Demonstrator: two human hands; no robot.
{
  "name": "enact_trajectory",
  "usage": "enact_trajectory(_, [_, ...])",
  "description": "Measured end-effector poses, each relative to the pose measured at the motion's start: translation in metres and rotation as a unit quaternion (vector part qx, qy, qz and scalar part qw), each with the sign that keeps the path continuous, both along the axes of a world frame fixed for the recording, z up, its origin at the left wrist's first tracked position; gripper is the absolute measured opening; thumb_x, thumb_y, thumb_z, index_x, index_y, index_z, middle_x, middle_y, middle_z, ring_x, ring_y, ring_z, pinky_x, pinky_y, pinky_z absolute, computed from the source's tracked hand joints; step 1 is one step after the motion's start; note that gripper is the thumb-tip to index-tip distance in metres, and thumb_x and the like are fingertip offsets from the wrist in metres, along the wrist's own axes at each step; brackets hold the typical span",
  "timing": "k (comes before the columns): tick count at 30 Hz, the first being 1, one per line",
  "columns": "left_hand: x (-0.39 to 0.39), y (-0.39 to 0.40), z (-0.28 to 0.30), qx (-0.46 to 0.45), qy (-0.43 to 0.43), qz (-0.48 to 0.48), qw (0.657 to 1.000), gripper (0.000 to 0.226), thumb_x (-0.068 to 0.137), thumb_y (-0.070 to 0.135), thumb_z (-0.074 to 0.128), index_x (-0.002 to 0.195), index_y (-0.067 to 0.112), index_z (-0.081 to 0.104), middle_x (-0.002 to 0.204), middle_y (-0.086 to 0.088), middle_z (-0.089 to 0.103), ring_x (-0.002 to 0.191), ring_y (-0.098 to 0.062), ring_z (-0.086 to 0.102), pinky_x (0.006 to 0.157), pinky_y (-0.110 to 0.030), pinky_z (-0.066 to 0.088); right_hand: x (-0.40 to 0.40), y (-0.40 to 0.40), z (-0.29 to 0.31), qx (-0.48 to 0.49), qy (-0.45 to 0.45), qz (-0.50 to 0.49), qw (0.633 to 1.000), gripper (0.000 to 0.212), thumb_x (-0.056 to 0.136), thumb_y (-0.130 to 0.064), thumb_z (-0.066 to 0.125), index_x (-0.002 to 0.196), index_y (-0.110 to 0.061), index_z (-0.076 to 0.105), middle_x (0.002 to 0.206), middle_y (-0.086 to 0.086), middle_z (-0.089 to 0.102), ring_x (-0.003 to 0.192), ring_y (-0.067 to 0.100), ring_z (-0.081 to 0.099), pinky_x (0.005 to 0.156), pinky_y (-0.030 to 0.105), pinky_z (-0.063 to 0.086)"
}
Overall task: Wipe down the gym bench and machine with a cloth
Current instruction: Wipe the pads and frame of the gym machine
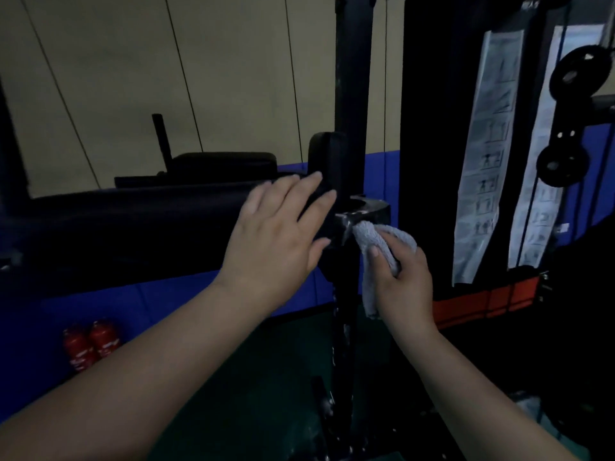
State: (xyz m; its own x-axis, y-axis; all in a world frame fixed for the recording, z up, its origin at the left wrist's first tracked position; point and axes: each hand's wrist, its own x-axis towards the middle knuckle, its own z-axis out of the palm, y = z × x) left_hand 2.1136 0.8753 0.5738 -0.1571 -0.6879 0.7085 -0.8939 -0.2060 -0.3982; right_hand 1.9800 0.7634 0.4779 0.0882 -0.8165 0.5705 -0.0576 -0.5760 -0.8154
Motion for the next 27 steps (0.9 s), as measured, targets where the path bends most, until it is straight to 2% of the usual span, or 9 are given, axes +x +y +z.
enact_trajectory(4, [0.006,-0.018,0.042,0.072,0.014,0.061,0.995,0.063,0.086,0.055,0.036,0.14,0.023,0.043,0.13,-0.001,0.056,0.114,-0.026,0.051,0.09,-0.041,0.041,0.016,-0.029,0.019,-0.066,-0.037,-0.022,0.997,0.03,0.097,-0.026,0.05,0.125,-0.026,0.059,0.124,-0.001,0.048,0.109,0.004,0.05,0.09,0.011,0.042])
enact_trajectory(8, [0.018,-0.032,0.061,0.15,0.026,0.072,0.986,0.066,0.084,0.068,0.025,0.143,0.037,0.031,0.139,0.01,0.047,0.121,-0.017,0.044,0.092,-0.037,0.042,0.043,-0.039,0.031,-0.174,0.084,-0.018,0.981,0.034,0.094,-0.031,0.046,0.124,-0.029,0.06,0.117,0.002,0.048,0.107,0.017,0.049,0.089,0.027,0.046])
enact_trajectory(11, [0.022,-0.038,0.059,0.137,0.003,0.065,0.988,0.066,0.084,0.069,0.019,0.141,0.039,0.032,0.136,0.012,0.048,0.116,-0.016,0.045,0.085,-0.034,0.044,0.044,-0.06,0.031,-0.197,0.15,-0.082,0.965,0.033,0.092,-0.033,0.046,0.12,-0.026,0.063,0.113,0.01,0.049,0.098,0.027,0.052,0.08,0.038,0.051])
enact_trajectory(14, [0.025,-0.039,0.052,0.093,-0.018,0.048,0.994,0.061,0.089,0.068,0.019,0.135,0.037,0.043,0.126,0.011,0.058,0.104,-0.018,0.053,0.069,-0.032,0.045,0.023,-0.091,0.036,-0.107,0.192,-0.154,0.963,0.027,0.096,-0.027,0.048,0.119,-0.026,0.062,0.11,0.009,0.044,0.091,0.026,0.052,0.069,0.029,0.043])
enact_trajectory(16, [0.026,-0.04,0.05,0.086,-0.023,0.054,0.995,0.06,0.088,0.067,0.022,0.132,0.035,0.048,0.119,0.011,0.062,0.098,-0.018,0.056,0.062,-0.029,0.042,0.013,-0.102,0.045,-0.033,0.15,-0.143,0.978,0.027,0.097,-0.03,0.047,0.119,-0.025,0.063,0.11,0.008,0.044,0.095,0.028,0.053,0.071,0.027,0.039])
enact_trajectory(18, [0.027,-0.042,0.049,0.083,-0.03,0.063,0.994,0.06,0.087,0.067,0.024,0.13,0.034,0.05,0.116,0.01,0.064,0.095,-0.019,0.057,0.059,-0.029,0.04,0.016,-0.095,0.055,-0.042,0.13,-0.095,0.986,0.026,0.096,-0.035,0.048,0.117,-0.032,0.062,0.115,0.006,0.045,0.1,0.023,0.053,0.075,0.027,0.042])
enact_trajectory(22, [0.026,-0.041,0.048,0.074,-0.027,0.058,0.995,0.06,0.086,0.065,0.028,0.127,0.03,0.054,0.111,0.007,0.066,0.089,-0.022,0.058,0.057,-0.03,0.042,0.041,-0.064,0.062,-0.142,0.214,0.011,0.966,0.032,0.094,-0.039,0.049,0.122,-0.031,0.062,0.116,0.005,0.041,0.11,0.021,0.041,0.091,0.034,0.041])
enact_trajectory(24, [0.025,-0.041,0.048,0.072,-0.03,0.063,0.995,0.06,0.086,0.064,0.028,0.128,0.03,0.055,0.111,0.007,0.066,0.089,-0.022,0.058,0.056,-0.029,0.04,0.042,-0.076,0.066,-0.134,0.279,-0.045,0.95,0.036,0.096,-0.044,0.044,0.126,-0.031,0.06,0.117,0.008,0.042,0.113,0.027,0.038,0.092,0.039,0.039])
enact_trajectory(27, [0.024,-0.04,0.047,0.067,-0.031,0.068,0.995,0.059,0.087,0.063,0.028,0.128,0.03,0.055,0.11,0.008,0.067,0.089,-0.021,0.058,0.055,-0.028,0.038,0.031,-0.105,0.073,-0.031,0.329,-0.133,0.935,0.035,0.098,-0.041,0.041,0.125,-0.027,0.058,0.121,0.011,0.043,0.111,0.03,0.042,0.086,0.039,0.04])
